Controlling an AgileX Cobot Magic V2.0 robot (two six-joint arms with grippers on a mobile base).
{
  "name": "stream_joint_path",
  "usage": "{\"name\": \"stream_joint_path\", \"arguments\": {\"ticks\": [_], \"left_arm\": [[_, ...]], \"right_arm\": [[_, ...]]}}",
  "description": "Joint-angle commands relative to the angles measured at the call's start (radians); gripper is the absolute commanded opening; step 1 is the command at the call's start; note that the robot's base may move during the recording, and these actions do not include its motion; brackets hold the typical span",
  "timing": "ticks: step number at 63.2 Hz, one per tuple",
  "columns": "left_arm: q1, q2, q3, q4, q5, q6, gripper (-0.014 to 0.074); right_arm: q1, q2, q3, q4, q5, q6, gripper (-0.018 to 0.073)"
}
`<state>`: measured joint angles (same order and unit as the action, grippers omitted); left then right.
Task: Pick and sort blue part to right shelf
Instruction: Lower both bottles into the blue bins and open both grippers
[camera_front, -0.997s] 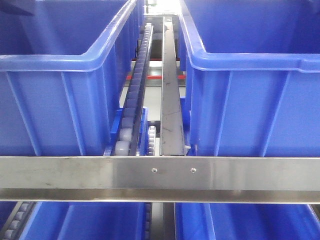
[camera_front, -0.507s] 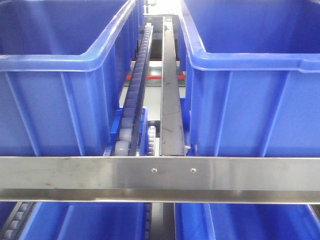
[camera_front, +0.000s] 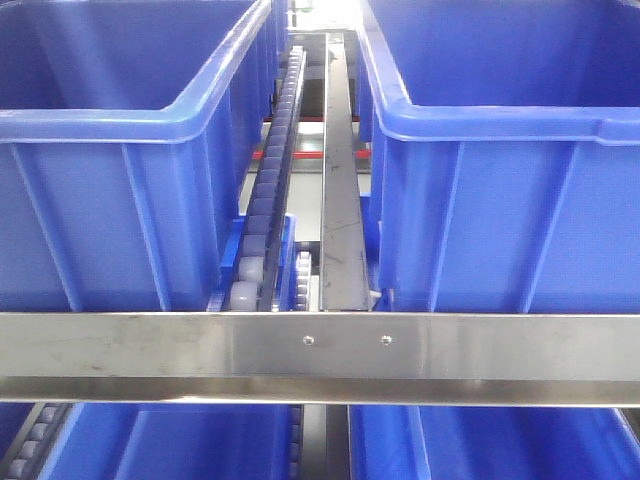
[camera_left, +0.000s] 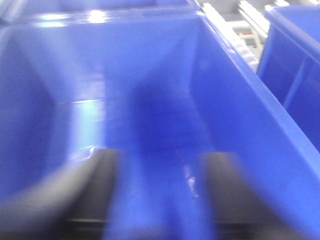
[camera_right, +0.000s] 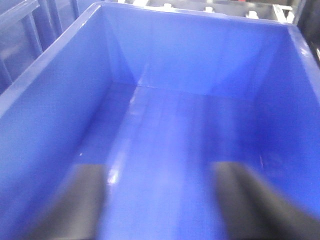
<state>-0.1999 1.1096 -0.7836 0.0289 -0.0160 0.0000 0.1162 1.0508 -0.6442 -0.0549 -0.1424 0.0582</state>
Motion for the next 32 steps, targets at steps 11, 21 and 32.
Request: {"name": "stream_joint_path", "arguments": {"ticks": [11, 21, 32], "left_arm": [[0.095, -0.085, -0.036, -0.024, 0.016, -0.007, 0.0123], [0.171, -0.134, -0.012, -0.116, -0.005, -0.007, 0.0124], [0.19, -0.231, 0.075, -0.122, -0.031, -0.007, 0.0124]], "right_arm": [[-0.018, -0.068, -0.037, 0.009, 0.06, -0.006, 0.0054], [-0.018, -0.092, -0.037, 0.016, 0.11, -0.006, 0.0058], [-0.018, -0.149, -0.037, 0.016, 0.125, -0.006, 0.0058]]}}
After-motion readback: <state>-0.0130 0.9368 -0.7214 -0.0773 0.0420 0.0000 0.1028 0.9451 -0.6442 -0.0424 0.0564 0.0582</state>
